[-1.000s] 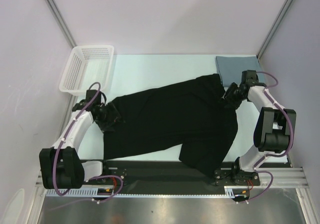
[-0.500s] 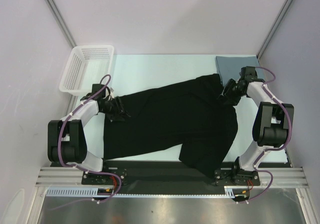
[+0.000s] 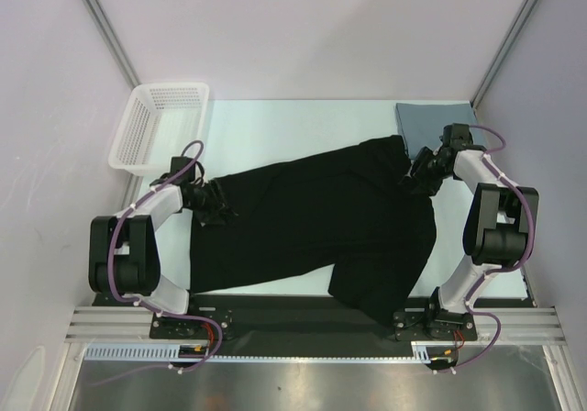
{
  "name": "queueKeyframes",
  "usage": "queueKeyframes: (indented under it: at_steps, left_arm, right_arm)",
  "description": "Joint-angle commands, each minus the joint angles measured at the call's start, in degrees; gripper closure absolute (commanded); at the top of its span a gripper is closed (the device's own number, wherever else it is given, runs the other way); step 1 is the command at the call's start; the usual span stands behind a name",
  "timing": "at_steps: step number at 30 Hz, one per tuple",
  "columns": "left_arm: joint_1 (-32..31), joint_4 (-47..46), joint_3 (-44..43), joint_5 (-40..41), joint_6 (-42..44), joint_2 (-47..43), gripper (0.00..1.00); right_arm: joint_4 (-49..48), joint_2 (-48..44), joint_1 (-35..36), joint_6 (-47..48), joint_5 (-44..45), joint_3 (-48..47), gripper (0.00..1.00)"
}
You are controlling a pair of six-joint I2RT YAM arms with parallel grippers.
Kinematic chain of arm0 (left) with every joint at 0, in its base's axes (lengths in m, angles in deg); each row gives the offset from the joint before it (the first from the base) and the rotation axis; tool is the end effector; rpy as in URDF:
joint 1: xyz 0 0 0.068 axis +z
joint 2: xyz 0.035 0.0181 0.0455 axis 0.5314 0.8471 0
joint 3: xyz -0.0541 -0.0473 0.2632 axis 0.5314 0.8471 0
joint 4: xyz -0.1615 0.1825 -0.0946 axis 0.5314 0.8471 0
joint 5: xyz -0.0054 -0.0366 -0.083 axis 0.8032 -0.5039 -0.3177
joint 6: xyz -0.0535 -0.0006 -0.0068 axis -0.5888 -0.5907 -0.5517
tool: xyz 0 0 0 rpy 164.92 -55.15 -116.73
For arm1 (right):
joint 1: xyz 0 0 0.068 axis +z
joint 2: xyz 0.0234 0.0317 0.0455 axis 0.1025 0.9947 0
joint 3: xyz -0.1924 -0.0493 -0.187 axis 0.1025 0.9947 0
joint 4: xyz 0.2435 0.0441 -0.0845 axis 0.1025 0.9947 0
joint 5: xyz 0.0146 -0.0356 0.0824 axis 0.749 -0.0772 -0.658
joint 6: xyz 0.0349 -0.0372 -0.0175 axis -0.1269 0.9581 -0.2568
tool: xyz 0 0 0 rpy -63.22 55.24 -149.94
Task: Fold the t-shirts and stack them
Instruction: Fold the tshirt
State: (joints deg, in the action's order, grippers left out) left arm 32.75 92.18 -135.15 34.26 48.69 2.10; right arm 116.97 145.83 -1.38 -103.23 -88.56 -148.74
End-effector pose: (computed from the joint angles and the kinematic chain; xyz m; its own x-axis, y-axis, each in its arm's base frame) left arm 0.2786 -0.0091 0.1717 -0.8661 -0.4676 -0.1765 -0.3459 0.8157 -0.4637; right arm 0.3546 -0.0337 0.2028 -0.8254 0.4995 -0.2631 0.3605 0.8250 0.4353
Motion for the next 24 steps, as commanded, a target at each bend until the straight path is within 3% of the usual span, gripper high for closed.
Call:
queueKeyframes:
  at_steps: [1,5,12,24]
  left_arm:
    - [-0.2,-0.9,1.9,1.4,-4.8,-1.5,0.4]
    - [-0.2,-1.9,3.1,1.3,-7.9,0.8,0.37]
    - [-0.2,-4.8,4.5,2.1,-11.5,2.4,0.53]
    - [-0.3,-4.3,3.1,5.4,-11.4,3.7,0.66]
  right_arm:
    - [-0.1,-0.1,-0.8,1.1,-0.3,-1.2,0.44]
    - [-0.8,-0.5,-1.9,0.9,-0.5,-0.5,0.44]
    - [-1.1,-0.7,-2.9,1.7,-1.5,0.5,0.44]
    - [-1.7,0.2,-3.5,1.8,-2.7,1.0,0.44]
